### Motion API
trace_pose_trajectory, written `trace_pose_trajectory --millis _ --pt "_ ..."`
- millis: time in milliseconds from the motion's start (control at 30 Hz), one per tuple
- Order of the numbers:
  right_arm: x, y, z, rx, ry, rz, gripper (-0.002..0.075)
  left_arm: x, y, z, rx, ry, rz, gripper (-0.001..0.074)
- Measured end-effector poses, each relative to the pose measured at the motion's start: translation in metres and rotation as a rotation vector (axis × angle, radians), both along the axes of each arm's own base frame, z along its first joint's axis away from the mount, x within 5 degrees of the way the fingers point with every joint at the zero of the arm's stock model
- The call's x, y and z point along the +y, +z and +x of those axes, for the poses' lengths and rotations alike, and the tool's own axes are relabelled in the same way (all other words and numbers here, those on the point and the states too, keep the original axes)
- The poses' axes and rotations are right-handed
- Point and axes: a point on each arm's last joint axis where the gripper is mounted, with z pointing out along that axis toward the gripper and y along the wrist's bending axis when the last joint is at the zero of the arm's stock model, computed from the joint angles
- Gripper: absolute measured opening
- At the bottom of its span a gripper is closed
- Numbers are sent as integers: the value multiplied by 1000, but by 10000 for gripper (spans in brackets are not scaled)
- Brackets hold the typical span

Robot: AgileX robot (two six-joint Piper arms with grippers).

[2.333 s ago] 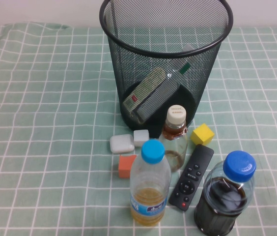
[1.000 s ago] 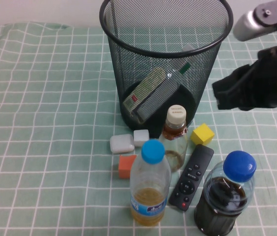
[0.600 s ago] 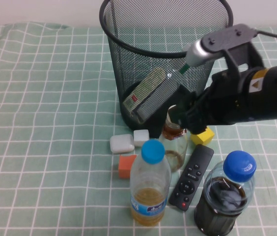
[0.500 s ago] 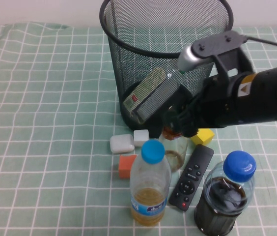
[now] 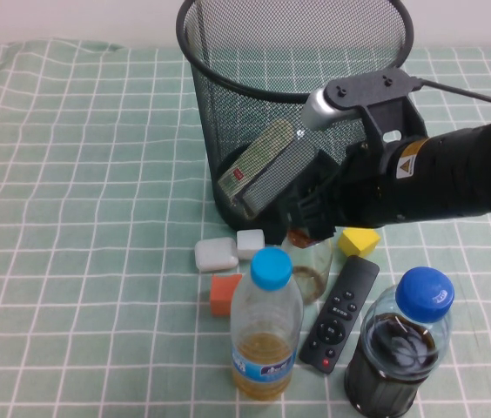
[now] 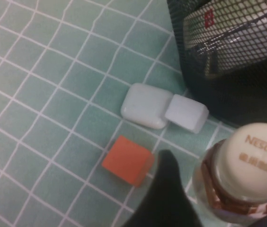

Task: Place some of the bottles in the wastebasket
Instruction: Pick up a bottle from the table with right arm

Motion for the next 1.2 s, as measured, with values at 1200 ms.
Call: trace_pose_trajectory --millis 1200 --pt "3 -7 10 -85 26 -70 187 0 0 0 0 0 0 0"
